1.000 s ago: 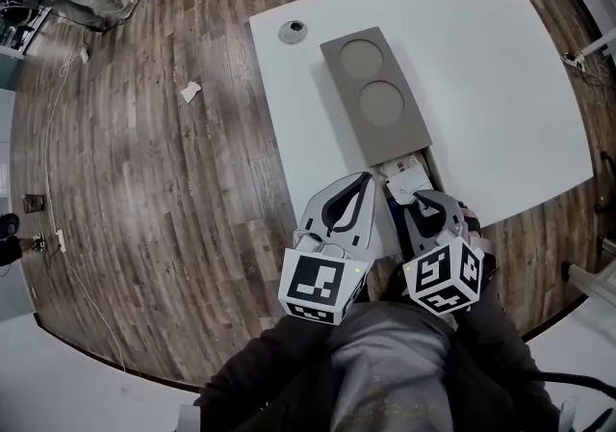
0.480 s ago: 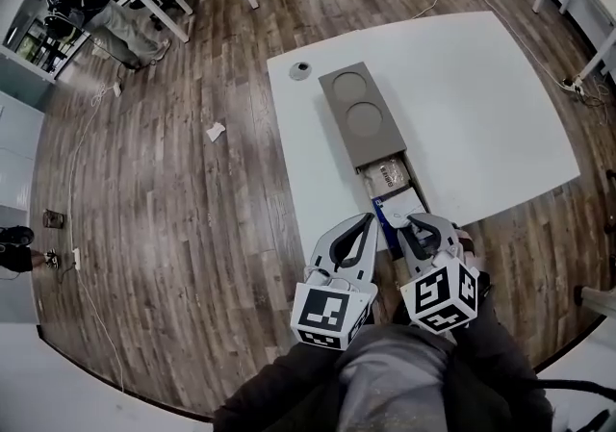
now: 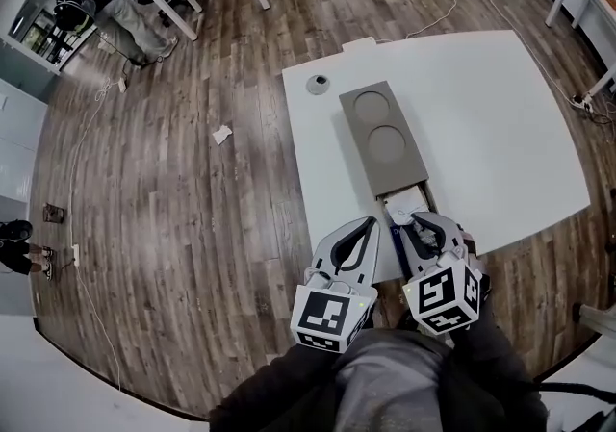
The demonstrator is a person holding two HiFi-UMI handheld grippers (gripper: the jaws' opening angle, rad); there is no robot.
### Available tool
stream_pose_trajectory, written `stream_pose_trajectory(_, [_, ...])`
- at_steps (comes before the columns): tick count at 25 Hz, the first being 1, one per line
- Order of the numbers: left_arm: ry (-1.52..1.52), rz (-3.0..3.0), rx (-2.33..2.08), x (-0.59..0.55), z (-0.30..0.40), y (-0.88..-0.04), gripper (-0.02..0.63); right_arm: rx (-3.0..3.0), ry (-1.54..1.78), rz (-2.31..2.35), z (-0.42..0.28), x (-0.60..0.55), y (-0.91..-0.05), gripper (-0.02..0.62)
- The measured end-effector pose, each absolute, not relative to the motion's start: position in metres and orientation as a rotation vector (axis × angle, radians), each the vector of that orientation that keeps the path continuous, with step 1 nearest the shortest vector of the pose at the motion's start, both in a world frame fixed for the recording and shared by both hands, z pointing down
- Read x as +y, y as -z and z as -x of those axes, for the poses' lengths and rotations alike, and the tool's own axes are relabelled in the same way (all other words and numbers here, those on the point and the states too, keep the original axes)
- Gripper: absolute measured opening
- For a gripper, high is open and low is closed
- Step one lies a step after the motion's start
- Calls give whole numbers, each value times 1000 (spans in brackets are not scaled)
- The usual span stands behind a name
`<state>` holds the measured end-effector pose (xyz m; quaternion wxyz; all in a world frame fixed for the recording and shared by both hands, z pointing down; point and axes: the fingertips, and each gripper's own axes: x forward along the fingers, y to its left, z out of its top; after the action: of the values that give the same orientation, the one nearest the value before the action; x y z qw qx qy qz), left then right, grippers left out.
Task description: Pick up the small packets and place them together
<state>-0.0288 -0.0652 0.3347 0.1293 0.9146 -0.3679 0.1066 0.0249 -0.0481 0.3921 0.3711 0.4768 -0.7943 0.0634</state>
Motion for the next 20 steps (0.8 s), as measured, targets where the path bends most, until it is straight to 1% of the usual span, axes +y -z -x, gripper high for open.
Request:
stream_pose_trajectory(9, [-337, -2635, -1072, -144, 58, -343, 3, -1949, -202, -1317, -38, -152, -400, 84])
stream_pose_trajectory(16, [-345, -2571, -1109, -167, 79, -359, 3, -1929, -260, -1288, -33, -183, -424, 86])
stream_pose_trajectory(17, [-345, -2566, -1112, -168, 80, -361, 3, -1937, -266, -1283, -30, -184, -425, 91])
stream_pose_trajectory(19, [-342, -2562, -1114, -167, 81, -362, 3, -1956, -285, -1272, -25, -183, -427, 128])
stream_pose_trajectory(20, [-340, -2562, -1114, -165, 81, -362, 3, -1966, -292, -1265, -23, -181, -427, 174])
